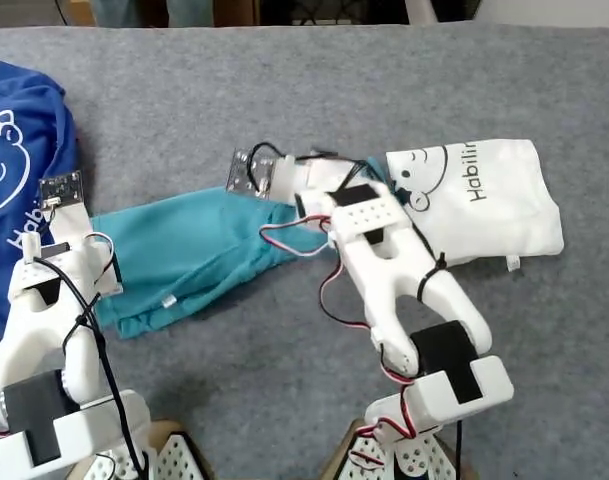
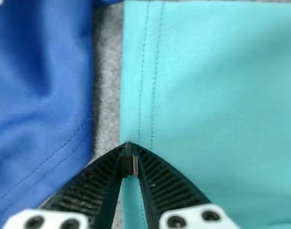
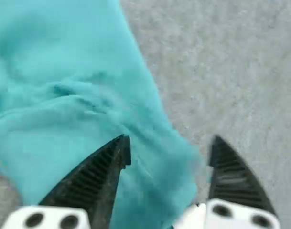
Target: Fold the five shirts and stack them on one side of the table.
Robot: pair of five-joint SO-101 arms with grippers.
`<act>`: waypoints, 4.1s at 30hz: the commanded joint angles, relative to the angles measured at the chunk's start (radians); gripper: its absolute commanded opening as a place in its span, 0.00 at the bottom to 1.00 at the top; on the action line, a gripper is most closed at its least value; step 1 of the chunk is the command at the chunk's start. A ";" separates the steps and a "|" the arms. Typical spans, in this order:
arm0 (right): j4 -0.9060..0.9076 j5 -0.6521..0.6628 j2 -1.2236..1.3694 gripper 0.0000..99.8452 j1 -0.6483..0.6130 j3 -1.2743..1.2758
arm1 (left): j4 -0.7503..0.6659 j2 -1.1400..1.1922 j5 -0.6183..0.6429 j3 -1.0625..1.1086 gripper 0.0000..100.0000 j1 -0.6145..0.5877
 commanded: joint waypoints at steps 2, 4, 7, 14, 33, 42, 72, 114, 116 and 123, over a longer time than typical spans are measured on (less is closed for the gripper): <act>0.008 -0.018 -0.007 0.27 0.040 -0.090 | 0.006 -0.009 0.011 -0.016 0.03 -0.013; 0.008 -0.020 -0.010 0.20 0.054 -0.096 | 0.006 -0.009 0.011 -0.016 0.03 -0.013; 0.109 -0.077 -0.065 0.05 0.066 -0.099 | 0.006 -0.009 0.011 -0.016 0.03 -0.013; 0.549 -0.304 -0.260 0.01 0.066 -0.170 | 0.008 -0.009 0.009 -0.016 0.03 -0.013; 0.537 -0.474 0.280 0.02 0.143 -0.412 | 0.175 -0.646 -0.098 0.246 0.03 0.208; 0.824 -0.537 0.125 0.02 0.143 -0.708 | 0.482 -0.822 -0.117 -0.045 0.03 0.214; 0.819 -0.778 0.549 0.02 -0.152 -0.946 | 0.031 0.407 -0.193 -0.568 0.03 0.077; 1.074 -0.918 0.584 0.02 -0.041 -1.191 | 0.003 0.169 -0.192 -0.417 0.03 -0.059; 1.112 -0.916 0.552 0.02 -0.012 -1.248 | 0.048 0.104 -0.195 -0.418 0.04 -0.065; 1.234 -0.916 0.519 0.02 0.094 -1.362 | 0.269 0.046 -0.245 -0.547 0.12 -0.196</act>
